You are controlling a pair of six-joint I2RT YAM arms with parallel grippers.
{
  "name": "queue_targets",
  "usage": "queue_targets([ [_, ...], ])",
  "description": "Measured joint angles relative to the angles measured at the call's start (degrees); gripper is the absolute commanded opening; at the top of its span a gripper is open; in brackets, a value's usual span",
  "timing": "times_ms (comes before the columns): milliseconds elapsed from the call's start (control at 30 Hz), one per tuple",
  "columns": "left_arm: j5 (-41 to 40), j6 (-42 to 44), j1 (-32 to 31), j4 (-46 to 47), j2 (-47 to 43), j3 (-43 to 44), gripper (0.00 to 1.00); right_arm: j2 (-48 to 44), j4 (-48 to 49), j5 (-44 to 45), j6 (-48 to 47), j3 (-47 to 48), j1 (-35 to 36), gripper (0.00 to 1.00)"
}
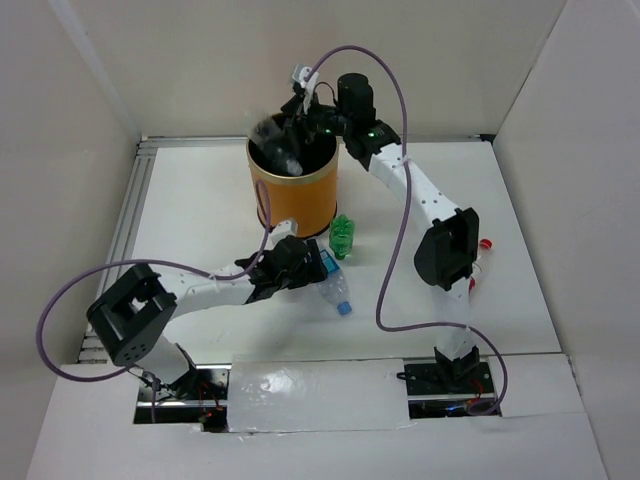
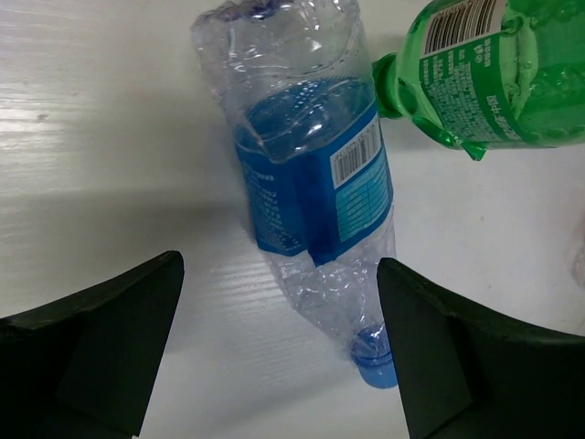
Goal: Put the plastic bottles in the bin
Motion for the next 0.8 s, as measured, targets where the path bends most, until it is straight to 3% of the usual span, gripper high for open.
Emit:
queue_targets([
  [200,0.42,0.17,-1.81,1.57,6.99,3.76,1.0,-5.53,0.24,0.68,4.48,-9.97,-2.78,1.0],
  [367,0.72,0.2,-3.04,4.61,12.48,7.5,0.98,-20.63,-0.76,0.15,5.66,-27.91,-7.45,1.0],
  [467,0.87,0.13,-3.15,6.14,15.41,10.16,0.81,-31.21,-0.74,-0.33,5.6,-39.6,-10.91,1.0],
  [500,0.96,-0.04,-3.15,6.62,15.87,10.34,0.63,-34.4,-1.18,-0.55,5.75,-43.01,-11.91,1.0],
  [633,1.22,-0.7,-3.13,7.23,16.0,9.55,0.19,-44.65,-1.46,-0.63,7.06,-54.66,-18.45,1.0],
  [733,1.16,0.48,-3.39,7.78,15.5,6.75,0.02,-48.17,-2.58,-0.61,7.93,-59.89,-23.96,1.0],
  [800,0.79,1.31,-4.04,7.87,13.62,4.57,0.0,-49.64,-4.0,-0.57,8.02,-63.23,-28.0,1.0],
])
